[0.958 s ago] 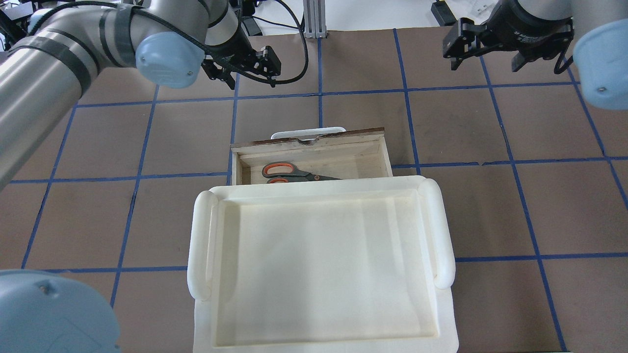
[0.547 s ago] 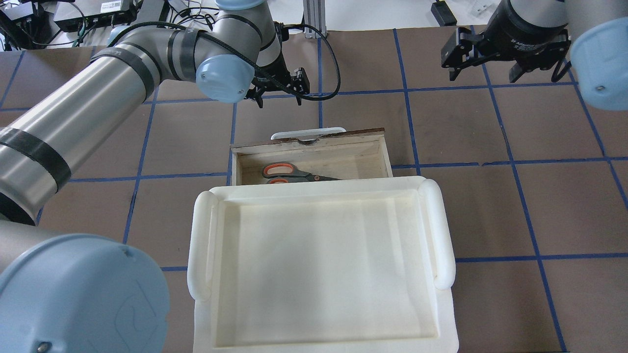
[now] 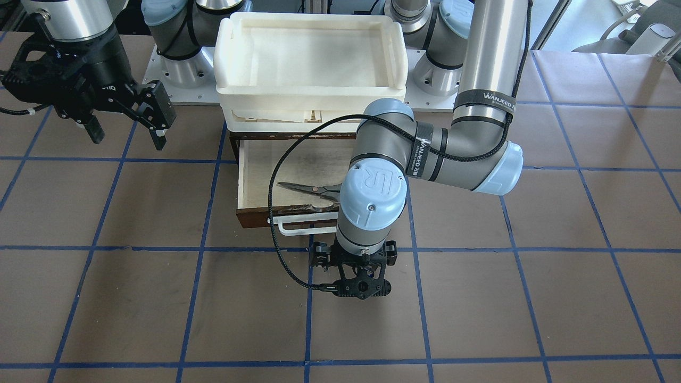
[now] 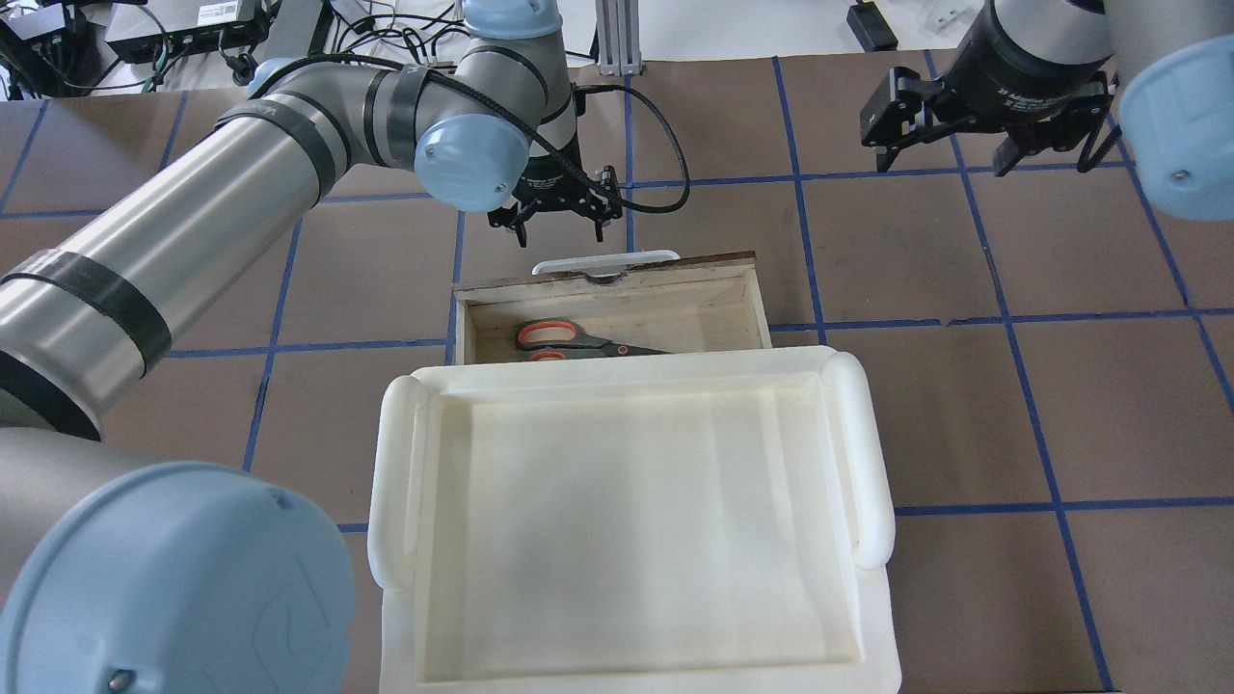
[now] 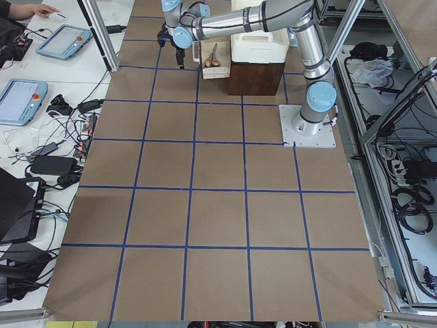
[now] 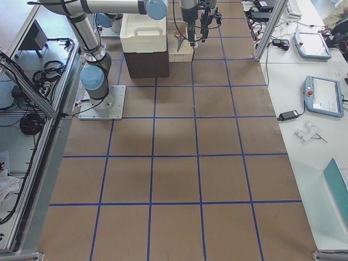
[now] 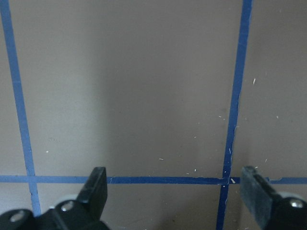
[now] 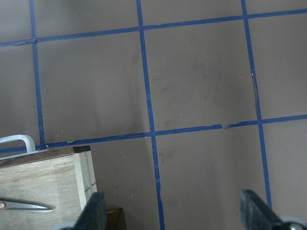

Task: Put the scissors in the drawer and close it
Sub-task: 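Move the left gripper over the drawer front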

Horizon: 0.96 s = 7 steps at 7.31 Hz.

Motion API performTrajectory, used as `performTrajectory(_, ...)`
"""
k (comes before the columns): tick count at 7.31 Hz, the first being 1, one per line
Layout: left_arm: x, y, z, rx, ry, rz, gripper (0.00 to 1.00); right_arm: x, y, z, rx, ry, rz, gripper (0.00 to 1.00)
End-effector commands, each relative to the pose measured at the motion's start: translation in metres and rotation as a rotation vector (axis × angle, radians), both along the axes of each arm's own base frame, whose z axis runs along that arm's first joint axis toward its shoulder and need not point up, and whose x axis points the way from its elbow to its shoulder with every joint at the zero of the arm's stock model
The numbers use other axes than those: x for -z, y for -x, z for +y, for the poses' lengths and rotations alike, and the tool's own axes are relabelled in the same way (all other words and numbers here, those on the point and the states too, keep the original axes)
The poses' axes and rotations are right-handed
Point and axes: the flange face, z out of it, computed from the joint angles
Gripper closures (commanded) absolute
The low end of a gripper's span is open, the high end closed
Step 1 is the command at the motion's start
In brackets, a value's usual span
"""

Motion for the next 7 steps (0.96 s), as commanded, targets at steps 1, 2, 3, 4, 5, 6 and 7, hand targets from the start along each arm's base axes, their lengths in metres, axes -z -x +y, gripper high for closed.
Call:
performTrajectory(1,-0.005,-0.003,0.008,-0.004,-0.047,-0.002,0.0,-0.003,0.001,0.008,0.0,-0.019,0.012,0.0)
performTrajectory(2,-0.011,-0.003,0.011,-0.004,-0.055,-0.003,0.0,-0.004,0.001,0.008,0.001,-0.018,0.014,0.0)
performTrajectory(3,-0.01,-0.004,0.014,-0.005,-0.07,-0.007,0.0,-0.003,0.001,0.007,0.0,-0.018,0.012,0.0)
performTrajectory(4,-0.006,-0.005,0.017,-0.013,-0.089,-0.012,0.0,-0.002,0.001,0.007,0.0,-0.021,0.012,0.0)
performTrajectory(5,-0.004,-0.004,0.019,-0.019,-0.099,-0.016,0.0,-0.002,0.001,0.007,0.0,-0.021,0.012,0.0)
performTrajectory(6,-0.006,-0.005,0.022,-0.025,-0.114,-0.021,0.0,-0.002,0.001,0.007,0.0,-0.021,0.01,0.0)
performTrajectory(7,-0.005,-0.003,0.025,-0.024,-0.125,-0.022,0.0,-0.001,0.0,0.006,0.0,-0.02,0.007,0.0)
